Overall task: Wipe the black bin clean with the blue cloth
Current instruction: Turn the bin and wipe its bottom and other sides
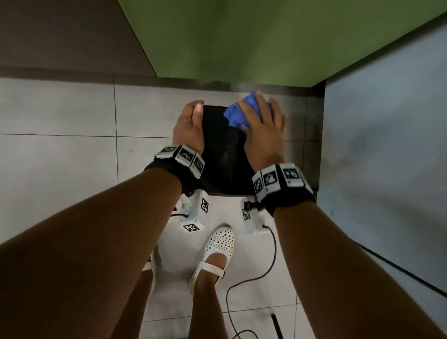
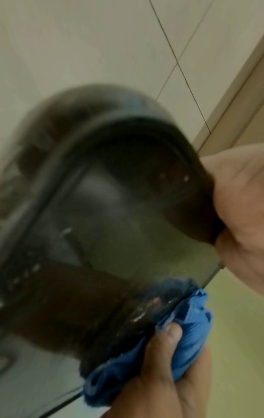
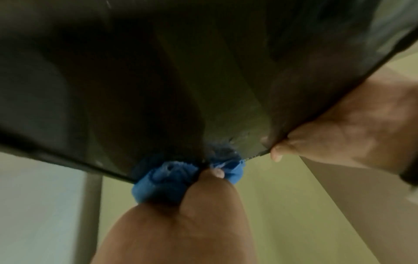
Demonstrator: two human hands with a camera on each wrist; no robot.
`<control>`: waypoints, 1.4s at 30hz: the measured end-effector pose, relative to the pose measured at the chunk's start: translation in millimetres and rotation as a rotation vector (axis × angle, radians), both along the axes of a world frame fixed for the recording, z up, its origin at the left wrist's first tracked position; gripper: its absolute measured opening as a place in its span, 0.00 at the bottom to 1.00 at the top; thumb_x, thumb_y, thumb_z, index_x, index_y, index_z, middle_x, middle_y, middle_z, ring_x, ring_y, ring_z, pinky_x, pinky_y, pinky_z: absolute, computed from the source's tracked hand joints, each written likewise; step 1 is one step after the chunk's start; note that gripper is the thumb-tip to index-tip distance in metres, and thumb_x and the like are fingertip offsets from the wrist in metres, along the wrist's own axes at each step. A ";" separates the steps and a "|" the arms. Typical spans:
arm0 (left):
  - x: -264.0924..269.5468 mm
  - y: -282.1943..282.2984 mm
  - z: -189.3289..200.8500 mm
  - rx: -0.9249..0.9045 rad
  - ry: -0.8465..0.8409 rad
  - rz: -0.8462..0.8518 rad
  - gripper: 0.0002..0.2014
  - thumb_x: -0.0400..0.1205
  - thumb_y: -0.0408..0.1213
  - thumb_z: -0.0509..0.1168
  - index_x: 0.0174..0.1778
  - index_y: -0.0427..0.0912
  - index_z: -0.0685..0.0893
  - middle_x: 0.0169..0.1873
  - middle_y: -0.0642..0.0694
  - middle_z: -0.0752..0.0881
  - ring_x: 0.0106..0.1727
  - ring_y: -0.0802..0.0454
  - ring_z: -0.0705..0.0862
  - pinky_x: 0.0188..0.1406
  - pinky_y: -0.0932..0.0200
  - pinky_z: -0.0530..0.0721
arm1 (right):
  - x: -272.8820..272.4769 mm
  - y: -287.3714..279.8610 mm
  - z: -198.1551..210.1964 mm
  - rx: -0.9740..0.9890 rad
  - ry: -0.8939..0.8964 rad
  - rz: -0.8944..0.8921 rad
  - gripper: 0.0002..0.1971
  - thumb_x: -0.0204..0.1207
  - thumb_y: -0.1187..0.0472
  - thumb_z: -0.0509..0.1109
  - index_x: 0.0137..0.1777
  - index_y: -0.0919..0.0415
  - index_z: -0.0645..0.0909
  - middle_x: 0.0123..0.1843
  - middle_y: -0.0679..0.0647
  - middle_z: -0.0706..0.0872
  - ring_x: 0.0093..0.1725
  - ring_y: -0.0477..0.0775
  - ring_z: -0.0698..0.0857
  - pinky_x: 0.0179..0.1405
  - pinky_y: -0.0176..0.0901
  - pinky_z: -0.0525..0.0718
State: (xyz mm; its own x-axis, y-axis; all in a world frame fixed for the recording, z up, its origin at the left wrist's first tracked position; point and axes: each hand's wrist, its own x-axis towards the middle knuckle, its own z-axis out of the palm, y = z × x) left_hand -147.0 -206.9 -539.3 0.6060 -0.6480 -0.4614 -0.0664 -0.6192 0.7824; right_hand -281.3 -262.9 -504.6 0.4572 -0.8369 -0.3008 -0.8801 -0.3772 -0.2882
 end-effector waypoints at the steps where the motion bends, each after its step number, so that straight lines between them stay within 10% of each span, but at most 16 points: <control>1: 0.8 0.3 -0.1 -0.008 0.007 -0.001 0.19 0.88 0.43 0.48 0.67 0.41 0.77 0.63 0.41 0.83 0.65 0.45 0.79 0.57 0.70 0.69 | -4.9 9.2 -1.4 -0.017 -0.027 -0.062 0.28 0.79 0.61 0.62 0.78 0.45 0.63 0.84 0.52 0.55 0.82 0.64 0.50 0.79 0.68 0.52; 5: 4.5 -0.6 0.2 -0.078 0.098 -0.020 0.18 0.89 0.40 0.47 0.69 0.40 0.76 0.64 0.40 0.81 0.65 0.47 0.79 0.63 0.67 0.75 | -14.7 56.3 -0.6 0.012 0.004 -0.177 0.30 0.80 0.61 0.61 0.80 0.46 0.58 0.84 0.55 0.50 0.83 0.66 0.45 0.78 0.67 0.42; 10: 6.0 -0.4 2.5 -0.118 0.156 -0.042 0.18 0.89 0.36 0.46 0.67 0.35 0.76 0.52 0.46 0.78 0.44 0.63 0.77 0.41 0.86 0.73 | -4.5 99.7 -1.9 -0.052 0.060 -0.034 0.26 0.76 0.53 0.58 0.75 0.49 0.63 0.79 0.60 0.67 0.78 0.70 0.62 0.73 0.69 0.54; 15: 12.3 2.3 -1.5 -0.135 0.190 -0.126 0.17 0.89 0.34 0.46 0.67 0.32 0.74 0.50 0.44 0.79 0.36 0.80 0.79 0.42 0.84 0.74 | 10.0 47.6 0.6 -0.032 0.048 0.074 0.28 0.79 0.54 0.60 0.79 0.44 0.59 0.84 0.54 0.54 0.83 0.64 0.51 0.77 0.70 0.48; 21: 11.8 2.1 0.7 -0.105 0.188 -0.104 0.18 0.89 0.38 0.46 0.67 0.37 0.75 0.52 0.46 0.77 0.50 0.54 0.77 0.41 0.80 0.75 | -6.9 65.3 2.8 -0.005 0.067 -0.201 0.28 0.82 0.53 0.56 0.80 0.44 0.53 0.85 0.54 0.50 0.83 0.64 0.47 0.78 0.70 0.48; 29: 12.2 1.2 4.4 -0.116 0.194 -0.111 0.17 0.89 0.36 0.46 0.67 0.36 0.75 0.51 0.46 0.77 0.43 0.61 0.77 0.40 0.84 0.74 | -3.4 78.1 -4.4 -0.101 0.078 0.018 0.26 0.79 0.47 0.55 0.77 0.46 0.63 0.81 0.56 0.64 0.79 0.63 0.62 0.71 0.68 0.65; 32: 10.1 2.6 3.3 -0.139 0.192 -0.080 0.17 0.89 0.36 0.47 0.66 0.35 0.76 0.50 0.45 0.78 0.41 0.66 0.76 0.39 0.84 0.75 | 2.9 44.6 -7.7 -0.043 0.082 -0.201 0.27 0.81 0.50 0.57 0.80 0.43 0.55 0.84 0.53 0.52 0.82 0.63 0.54 0.77 0.68 0.57; 36: 6.7 3.2 4.2 -0.151 0.262 -0.033 0.18 0.89 0.38 0.45 0.66 0.36 0.75 0.44 0.47 0.81 0.42 0.61 0.80 0.42 0.78 0.80 | 40.8 54.6 -7.7 -0.172 0.121 -0.424 0.27 0.75 0.49 0.54 0.76 0.45 0.66 0.81 0.54 0.65 0.77 0.65 0.67 0.70 0.69 0.68; 38: 6.9 2.5 4.2 -0.152 0.318 -0.010 0.17 0.89 0.38 0.44 0.66 0.37 0.74 0.43 0.45 0.82 0.44 0.53 0.83 0.49 0.64 0.83 | 51.3 66.9 -9.3 -0.113 0.093 -0.263 0.27 0.78 0.48 0.55 0.78 0.45 0.62 0.82 0.55 0.61 0.79 0.65 0.63 0.72 0.70 0.63; 42: 7.9 2.5 4.5 -0.128 0.324 -0.022 0.18 0.89 0.39 0.43 0.65 0.40 0.74 0.41 0.54 0.80 0.39 0.66 0.81 0.37 0.76 0.81 | 25.6 98.5 -8.9 -0.121 0.067 -0.118 0.28 0.78 0.43 0.53 0.78 0.47 0.60 0.81 0.55 0.63 0.78 0.61 0.58 0.71 0.68 0.65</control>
State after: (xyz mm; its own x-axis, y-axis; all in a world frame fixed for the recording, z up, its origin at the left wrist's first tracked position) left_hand -139.2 -204.5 -534.8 0.4266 -0.7243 -0.5416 0.1853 -0.5161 0.8362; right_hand -255.6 -164.4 -513.5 0.3361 -0.9155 -0.2212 -0.9360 -0.2987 -0.1862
